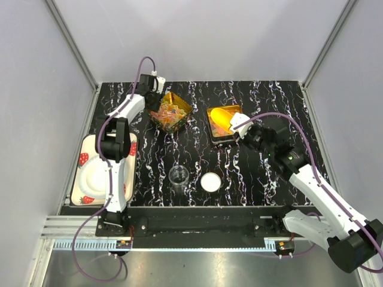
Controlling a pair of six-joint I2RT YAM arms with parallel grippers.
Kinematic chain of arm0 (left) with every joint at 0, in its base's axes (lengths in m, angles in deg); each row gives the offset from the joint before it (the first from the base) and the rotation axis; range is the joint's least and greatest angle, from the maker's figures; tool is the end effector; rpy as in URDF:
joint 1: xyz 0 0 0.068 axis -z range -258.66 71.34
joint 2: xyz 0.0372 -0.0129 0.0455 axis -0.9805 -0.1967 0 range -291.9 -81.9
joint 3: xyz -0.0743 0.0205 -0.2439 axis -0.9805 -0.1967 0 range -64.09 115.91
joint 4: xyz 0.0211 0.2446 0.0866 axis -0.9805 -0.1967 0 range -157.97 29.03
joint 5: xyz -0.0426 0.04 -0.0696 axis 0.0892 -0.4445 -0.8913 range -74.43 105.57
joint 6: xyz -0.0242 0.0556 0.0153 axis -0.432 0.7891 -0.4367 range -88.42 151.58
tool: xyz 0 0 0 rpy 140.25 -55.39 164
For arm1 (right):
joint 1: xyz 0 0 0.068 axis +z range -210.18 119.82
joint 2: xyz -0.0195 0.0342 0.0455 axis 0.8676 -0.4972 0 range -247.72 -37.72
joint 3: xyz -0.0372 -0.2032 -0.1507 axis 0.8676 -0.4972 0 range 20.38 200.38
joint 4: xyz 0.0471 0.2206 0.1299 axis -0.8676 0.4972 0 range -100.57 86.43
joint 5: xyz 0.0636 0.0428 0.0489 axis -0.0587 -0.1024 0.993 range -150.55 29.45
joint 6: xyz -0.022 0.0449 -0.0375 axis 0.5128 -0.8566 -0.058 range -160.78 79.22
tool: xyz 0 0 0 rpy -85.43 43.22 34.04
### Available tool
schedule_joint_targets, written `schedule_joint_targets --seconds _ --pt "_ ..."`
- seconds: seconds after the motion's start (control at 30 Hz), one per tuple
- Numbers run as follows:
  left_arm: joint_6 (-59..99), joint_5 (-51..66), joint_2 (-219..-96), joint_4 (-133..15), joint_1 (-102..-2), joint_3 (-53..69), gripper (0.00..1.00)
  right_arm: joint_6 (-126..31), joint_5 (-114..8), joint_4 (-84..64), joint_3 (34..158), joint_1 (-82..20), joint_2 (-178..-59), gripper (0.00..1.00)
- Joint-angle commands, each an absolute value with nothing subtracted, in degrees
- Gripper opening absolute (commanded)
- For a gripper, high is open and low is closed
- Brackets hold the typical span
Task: Pack the candies
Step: Move the storage box to the center of the board.
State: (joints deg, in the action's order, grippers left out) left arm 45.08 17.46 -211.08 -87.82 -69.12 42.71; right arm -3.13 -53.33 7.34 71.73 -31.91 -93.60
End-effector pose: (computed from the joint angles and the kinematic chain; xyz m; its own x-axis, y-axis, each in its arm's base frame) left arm 0.4966 -0.0818 0.1750 -0.6926 0.3529 -0.6291 0.3146 0.9326 0.1767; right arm 0.2099 0.1198 0.3116 0.0835 -0.6432 -0.7612 -0.6583 0.5378 -0.5267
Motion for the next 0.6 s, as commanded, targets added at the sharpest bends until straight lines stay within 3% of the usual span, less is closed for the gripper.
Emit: schedule_joint_targets --seconds 0.0,0.17,0.43,0.57 --pt "45.38 19.17 -211.53 -85.4 -69.08 44.72 0.5 -3.43 -51.67 4.29 71.8 -32.24 -92.48 0.0" --pt "45.38 19.17 -211.97 -85.58 -69.08 44.28 0.26 -3.43 -51.59 4.29 71.62 -32.23 -92.22 0.0" --pt "45.12 17.06 -210.04 -86.63 -69.08 41.03 0.18 -3.51 -51.15 4.37 71.53 -32.32 -91.86 0.0" --pt "45.21 15.92 -207.85 -87.69 -69.08 37.87 0.09 -3.51 -50.71 4.29 71.44 -32.23 -91.69 0.0"
